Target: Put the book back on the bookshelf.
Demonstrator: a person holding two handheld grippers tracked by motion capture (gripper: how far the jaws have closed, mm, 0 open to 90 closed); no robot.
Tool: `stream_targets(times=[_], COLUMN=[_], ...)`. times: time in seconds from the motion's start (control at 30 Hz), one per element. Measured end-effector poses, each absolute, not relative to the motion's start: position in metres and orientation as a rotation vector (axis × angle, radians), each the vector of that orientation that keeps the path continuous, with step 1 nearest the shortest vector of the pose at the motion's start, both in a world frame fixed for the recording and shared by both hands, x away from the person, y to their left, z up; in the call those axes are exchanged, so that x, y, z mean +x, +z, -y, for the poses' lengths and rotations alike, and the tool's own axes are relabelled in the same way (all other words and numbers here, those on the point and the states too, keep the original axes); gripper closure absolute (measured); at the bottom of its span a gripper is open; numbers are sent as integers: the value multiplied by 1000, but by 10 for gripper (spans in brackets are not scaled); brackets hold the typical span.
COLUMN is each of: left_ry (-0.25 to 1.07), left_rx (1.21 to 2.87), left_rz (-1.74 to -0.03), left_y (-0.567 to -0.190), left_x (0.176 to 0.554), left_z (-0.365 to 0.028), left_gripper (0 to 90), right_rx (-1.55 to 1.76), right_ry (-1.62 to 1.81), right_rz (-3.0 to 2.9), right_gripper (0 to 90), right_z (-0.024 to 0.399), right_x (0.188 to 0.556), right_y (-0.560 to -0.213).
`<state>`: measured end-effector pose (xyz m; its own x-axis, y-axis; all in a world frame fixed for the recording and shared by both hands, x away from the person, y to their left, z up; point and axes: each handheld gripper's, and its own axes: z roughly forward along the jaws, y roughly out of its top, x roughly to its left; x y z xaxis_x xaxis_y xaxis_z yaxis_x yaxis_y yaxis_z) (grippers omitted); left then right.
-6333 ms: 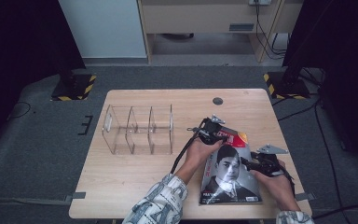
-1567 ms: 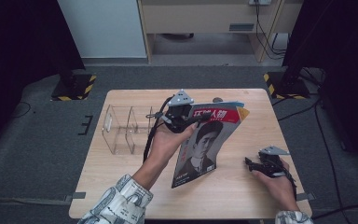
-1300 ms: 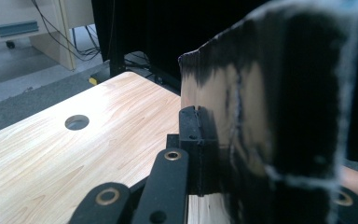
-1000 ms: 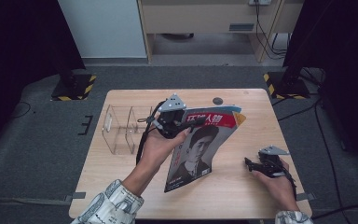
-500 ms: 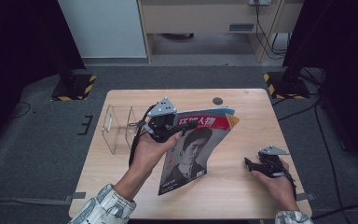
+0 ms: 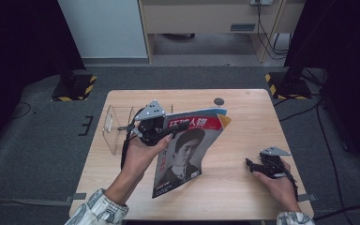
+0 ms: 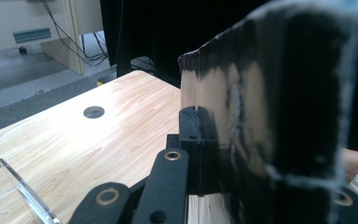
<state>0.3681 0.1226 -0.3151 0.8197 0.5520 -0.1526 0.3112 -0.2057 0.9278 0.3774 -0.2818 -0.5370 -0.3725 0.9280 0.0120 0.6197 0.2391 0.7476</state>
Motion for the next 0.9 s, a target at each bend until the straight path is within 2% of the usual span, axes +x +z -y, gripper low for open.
stream_targets(times=[0.9], left_ry=[309], left_rx=[1765], left_rz=[-735], left_y=[-321], left_x=[342], left_z=[-194], left_gripper=[867], right_rx=[1410], right_ry=[943], right_rz=[-2081], right_gripper=[325], right_z=[281], right_x=[378], right_y=[-537])
